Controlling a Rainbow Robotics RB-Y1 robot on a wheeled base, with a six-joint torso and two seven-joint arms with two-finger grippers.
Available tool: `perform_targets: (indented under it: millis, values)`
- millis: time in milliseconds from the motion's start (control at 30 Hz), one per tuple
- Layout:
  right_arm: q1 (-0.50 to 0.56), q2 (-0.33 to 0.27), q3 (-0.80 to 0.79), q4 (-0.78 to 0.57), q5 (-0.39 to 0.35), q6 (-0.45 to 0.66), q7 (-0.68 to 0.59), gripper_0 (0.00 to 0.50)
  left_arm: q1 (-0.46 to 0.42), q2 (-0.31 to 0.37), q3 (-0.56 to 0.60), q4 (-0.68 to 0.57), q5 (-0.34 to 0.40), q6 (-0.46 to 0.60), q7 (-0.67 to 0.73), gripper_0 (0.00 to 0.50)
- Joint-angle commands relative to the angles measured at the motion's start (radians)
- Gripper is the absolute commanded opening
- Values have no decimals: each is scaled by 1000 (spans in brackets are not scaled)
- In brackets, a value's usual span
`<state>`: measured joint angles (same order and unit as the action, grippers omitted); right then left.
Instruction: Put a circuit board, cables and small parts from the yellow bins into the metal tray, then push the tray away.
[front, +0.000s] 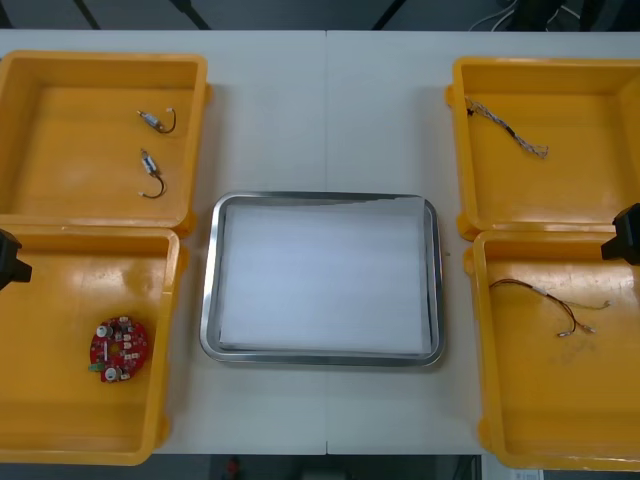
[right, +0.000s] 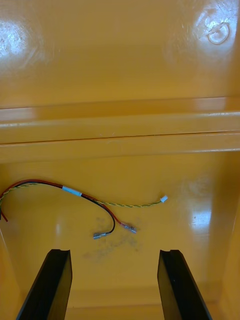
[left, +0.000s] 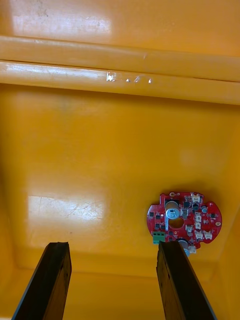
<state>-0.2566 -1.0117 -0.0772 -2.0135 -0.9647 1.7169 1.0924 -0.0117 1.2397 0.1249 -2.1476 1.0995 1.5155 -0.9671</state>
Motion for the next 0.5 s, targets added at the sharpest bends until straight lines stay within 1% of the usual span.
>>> perform_targets:
  millis: [33, 500]
  values:
    - [10, -42, -36, -27, 7, -6, 32, 500, 18, 44, 29, -20, -9, -8, -42, 500]
    - [10, -42, -36, -27, 7, -6, 32, 500, 18, 44, 29, -20, -9, -8, -42, 500]
